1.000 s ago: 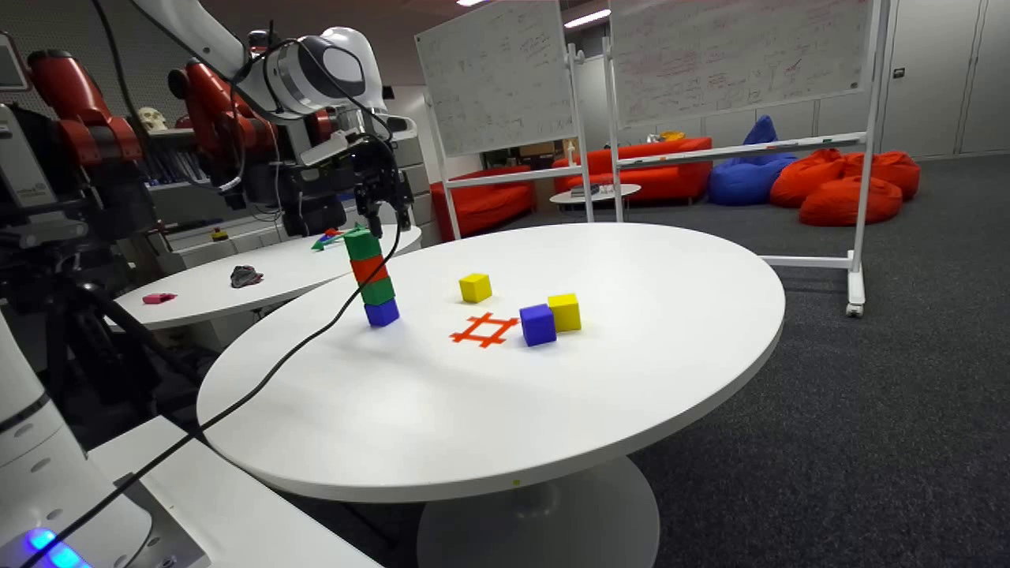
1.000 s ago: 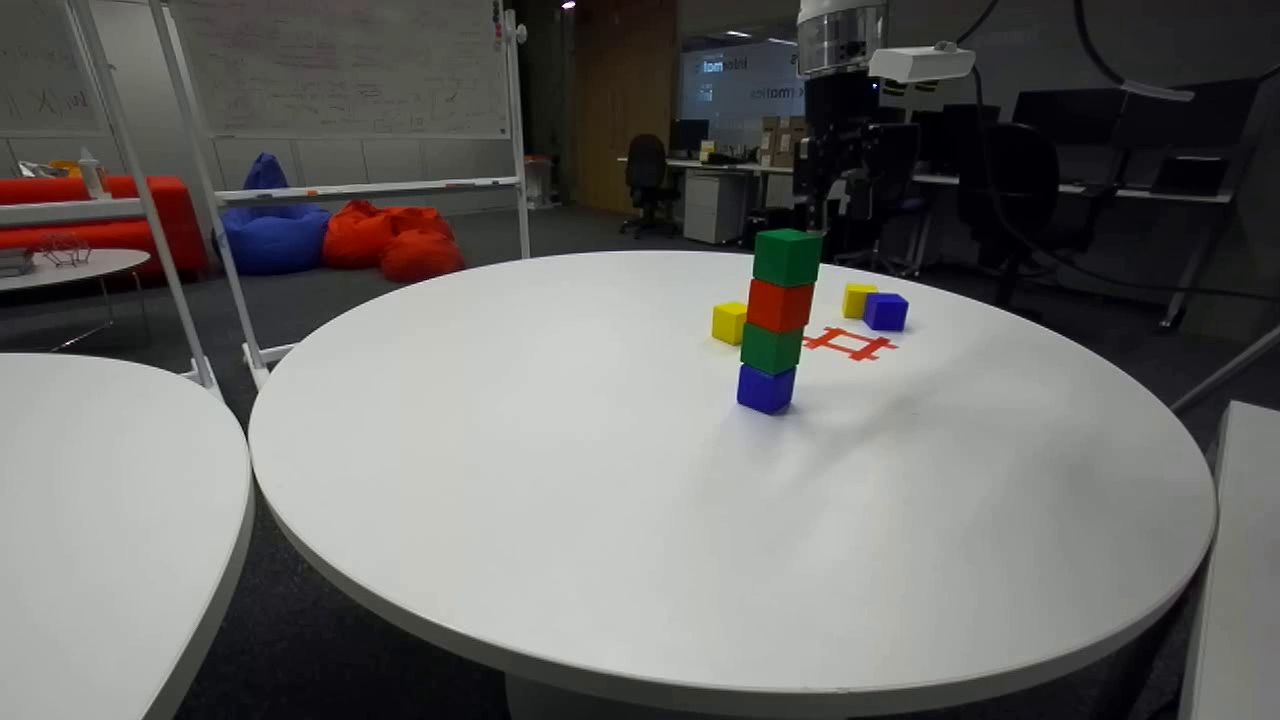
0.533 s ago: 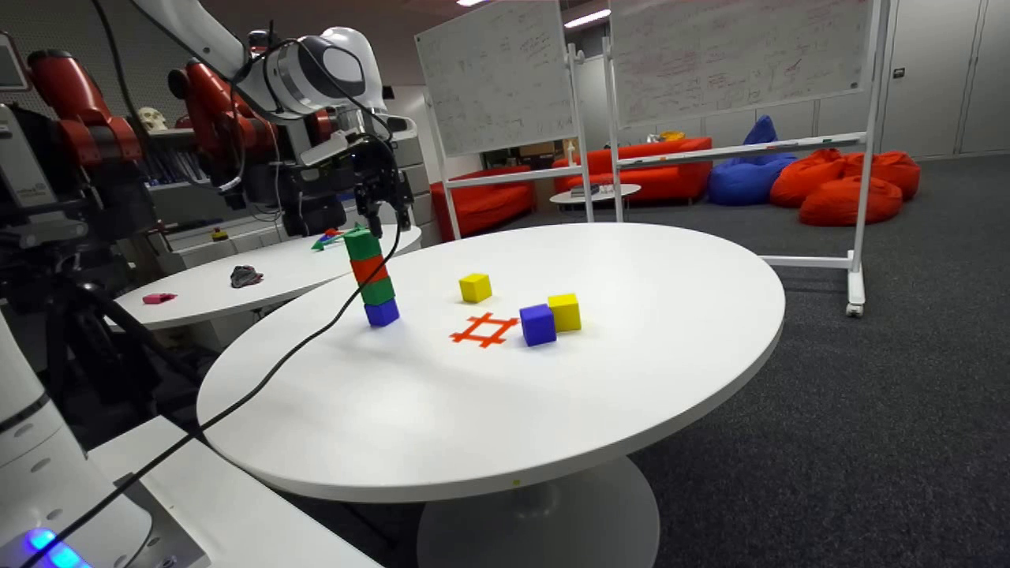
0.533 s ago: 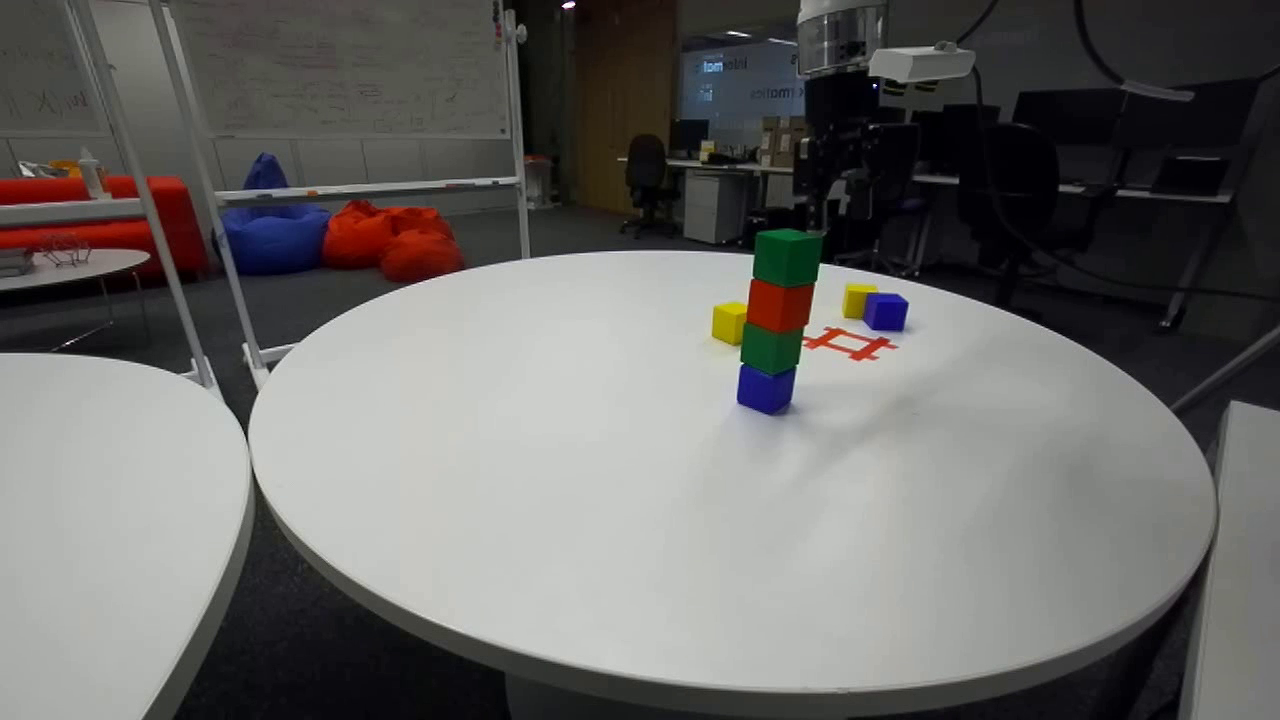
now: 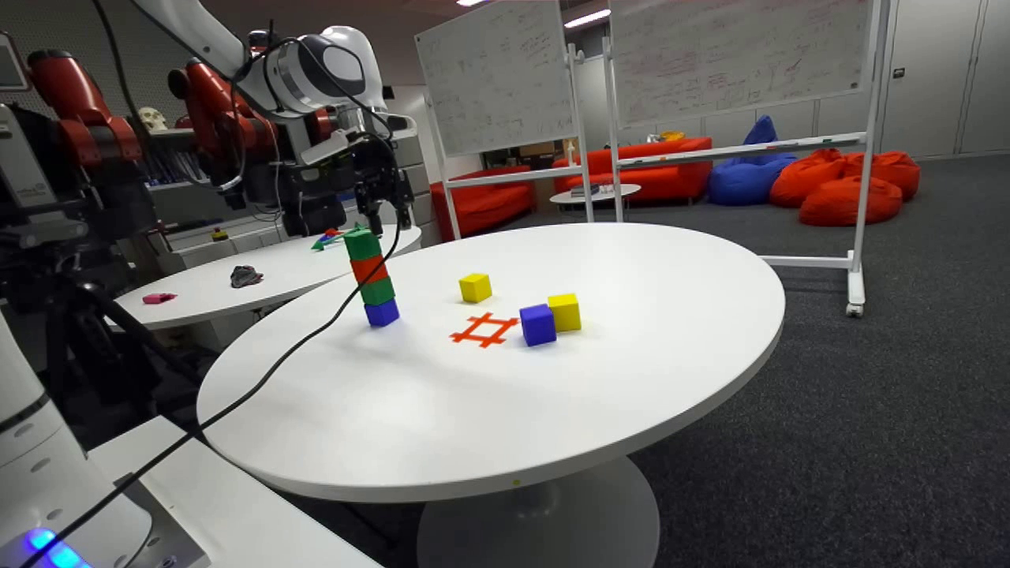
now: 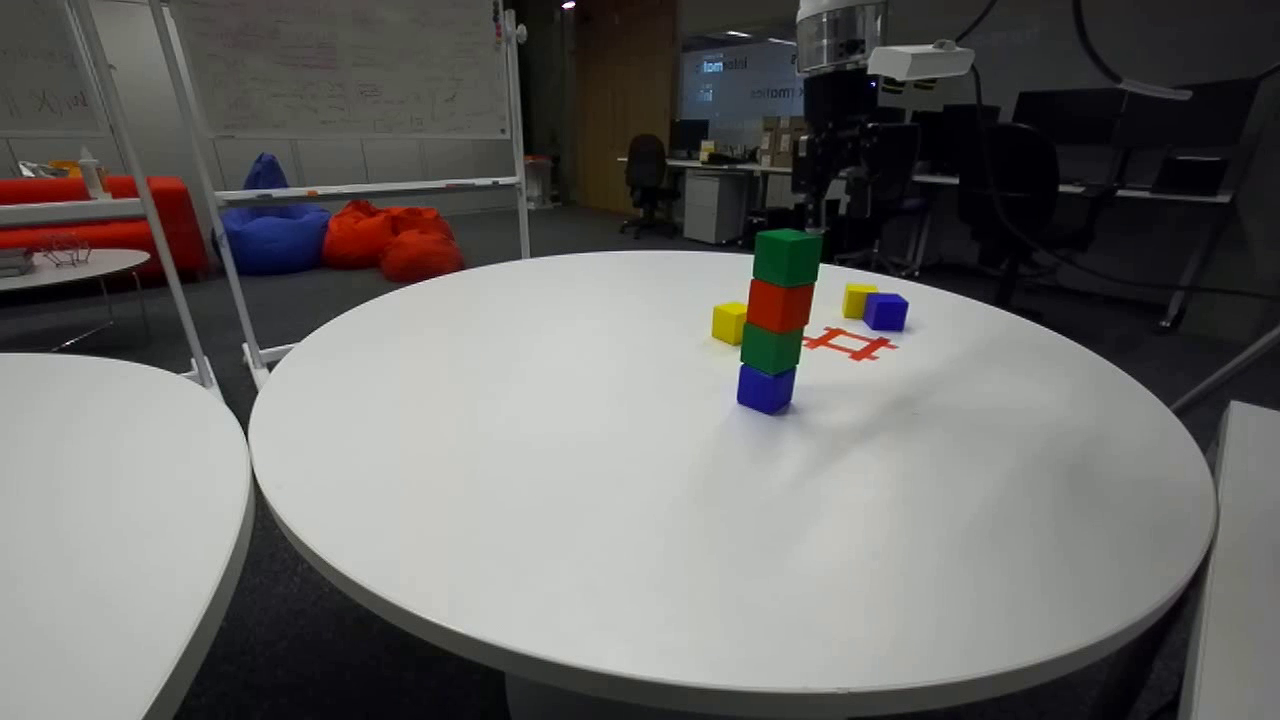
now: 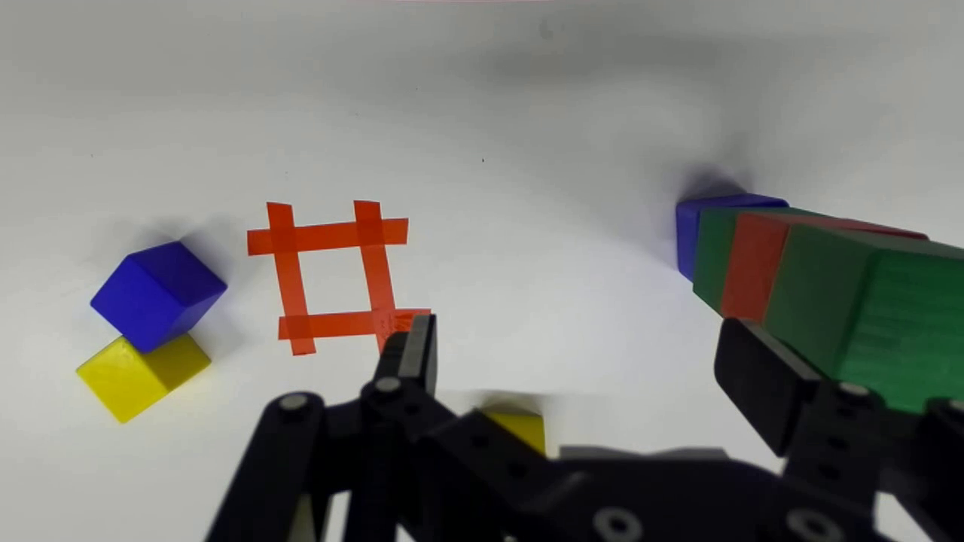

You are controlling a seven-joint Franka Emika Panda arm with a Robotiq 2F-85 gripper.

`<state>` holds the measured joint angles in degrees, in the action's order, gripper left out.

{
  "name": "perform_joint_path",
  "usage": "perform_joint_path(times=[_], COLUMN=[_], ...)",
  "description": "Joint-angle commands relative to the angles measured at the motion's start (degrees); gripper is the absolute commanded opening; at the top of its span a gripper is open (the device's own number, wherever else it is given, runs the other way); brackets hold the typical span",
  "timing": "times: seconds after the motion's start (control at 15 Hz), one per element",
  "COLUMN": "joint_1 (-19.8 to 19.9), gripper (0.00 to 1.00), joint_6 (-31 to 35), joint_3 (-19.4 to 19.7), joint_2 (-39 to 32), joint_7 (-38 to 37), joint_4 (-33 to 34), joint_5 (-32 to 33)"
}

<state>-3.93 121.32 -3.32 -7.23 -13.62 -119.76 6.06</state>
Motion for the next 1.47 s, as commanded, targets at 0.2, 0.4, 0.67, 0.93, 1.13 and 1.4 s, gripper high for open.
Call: perform_joint_path(times=[0.2, 0.4, 0.67, 0.93, 1.13, 1.4], joint_1=[-0.4, -1.0, -2.6, -3.6, -3.8, -4.6], gripper=[1.0, 1.0, 1.0, 1.0, 1.0, 1.0], joint_6=[-3.3, -3.5, -4.2, -4.4, -4.6, -5.4], joint_3=[0.3, -0.1, -0.6, -0.8, -0.8, -1.3], joint_2=[-2.9, -3.3, -4.1, -4.1, -4.3, -5.2], joint_7=[1.4, 1.8, 1.6, 1.6, 1.8, 1.0], joint_4=[6.7, 7.7, 8.7, 8.8, 9.0, 9.7], joint_5=[0.7, 1.2, 2.1, 2.9, 3.3, 3.8])
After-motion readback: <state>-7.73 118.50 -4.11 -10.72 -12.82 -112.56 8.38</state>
